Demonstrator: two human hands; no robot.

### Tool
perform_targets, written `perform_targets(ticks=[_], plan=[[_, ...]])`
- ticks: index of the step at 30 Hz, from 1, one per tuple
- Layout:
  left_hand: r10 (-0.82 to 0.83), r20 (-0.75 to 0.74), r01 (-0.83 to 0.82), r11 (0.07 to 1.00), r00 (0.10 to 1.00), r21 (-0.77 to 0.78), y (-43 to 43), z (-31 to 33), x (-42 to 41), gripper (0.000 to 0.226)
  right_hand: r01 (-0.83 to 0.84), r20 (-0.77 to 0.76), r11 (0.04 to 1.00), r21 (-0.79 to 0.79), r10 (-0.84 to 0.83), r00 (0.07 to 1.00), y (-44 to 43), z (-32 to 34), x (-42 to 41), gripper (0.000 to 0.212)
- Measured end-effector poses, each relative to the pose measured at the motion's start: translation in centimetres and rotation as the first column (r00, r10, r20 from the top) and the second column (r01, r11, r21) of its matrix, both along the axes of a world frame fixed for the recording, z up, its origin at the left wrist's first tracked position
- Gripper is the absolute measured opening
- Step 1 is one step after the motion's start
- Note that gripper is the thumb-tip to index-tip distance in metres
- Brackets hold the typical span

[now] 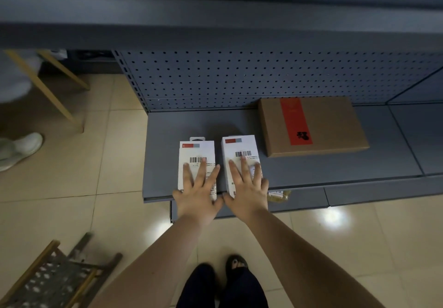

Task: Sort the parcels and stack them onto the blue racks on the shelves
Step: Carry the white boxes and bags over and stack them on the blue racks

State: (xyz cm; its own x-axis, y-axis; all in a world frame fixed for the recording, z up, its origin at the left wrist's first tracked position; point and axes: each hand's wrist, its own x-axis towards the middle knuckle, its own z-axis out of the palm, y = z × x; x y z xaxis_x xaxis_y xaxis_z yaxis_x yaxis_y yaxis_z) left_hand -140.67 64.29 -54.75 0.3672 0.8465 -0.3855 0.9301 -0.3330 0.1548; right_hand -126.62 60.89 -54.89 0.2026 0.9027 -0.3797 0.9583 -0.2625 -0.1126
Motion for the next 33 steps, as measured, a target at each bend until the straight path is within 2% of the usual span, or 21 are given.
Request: perform_targets(ticks=[4, 8, 13, 19, 25, 33], plan=[[-0.033, 0.001, 0.033, 0.998, 0.999, 0.045, -0.7, -0.9, -0.7, 0.087, -0.085, 0.040, 0.996, 0.006, 0.085, 0.996, -0.9, -0.5, 0.6, 0.094], [-0.051, 0.040, 0.045, 0.991, 0.998, 0.128, -1.1, -1.9, -1.6, 0.082, -0.124, 0.074, 0.989, 0.076, 0.118, 0.990, -1.2, -1.2, 0.8, 0.091], [-0.157, -0.064, 0.164, 0.978, 0.986, 0.127, -1.2, -1.9, -1.6, 0.077, -0.216, 0.121, 0.974, 0.064, 0.208, 0.971, -1.6, -1.9, 1.5, 0.092], [-0.130, -0.039, 0.135, 0.966, 0.991, 0.221, -0.8, -2.6, -1.8, 0.082, -0.193, 0.134, 0.967, 0.166, 0.172, 0.976, -1.9, -2.2, 1.2, 0.083], [-0.267, -0.005, 0.257, 0.924, 0.964, 0.283, 1.5, -1.9, -3.5, 0.074, -0.155, 0.073, 0.933, 0.324, 0.139, 0.988, -1.6, -1.0, 1.3, 0.075], [-0.308, -0.009, 0.293, 0.896, 0.951, 0.333, 2.5, 2.4, -5.3, 0.068, -0.260, 0.172, 0.907, 0.332, 0.212, 0.962, -1.4, 3.4, 1.3, 0.077]])
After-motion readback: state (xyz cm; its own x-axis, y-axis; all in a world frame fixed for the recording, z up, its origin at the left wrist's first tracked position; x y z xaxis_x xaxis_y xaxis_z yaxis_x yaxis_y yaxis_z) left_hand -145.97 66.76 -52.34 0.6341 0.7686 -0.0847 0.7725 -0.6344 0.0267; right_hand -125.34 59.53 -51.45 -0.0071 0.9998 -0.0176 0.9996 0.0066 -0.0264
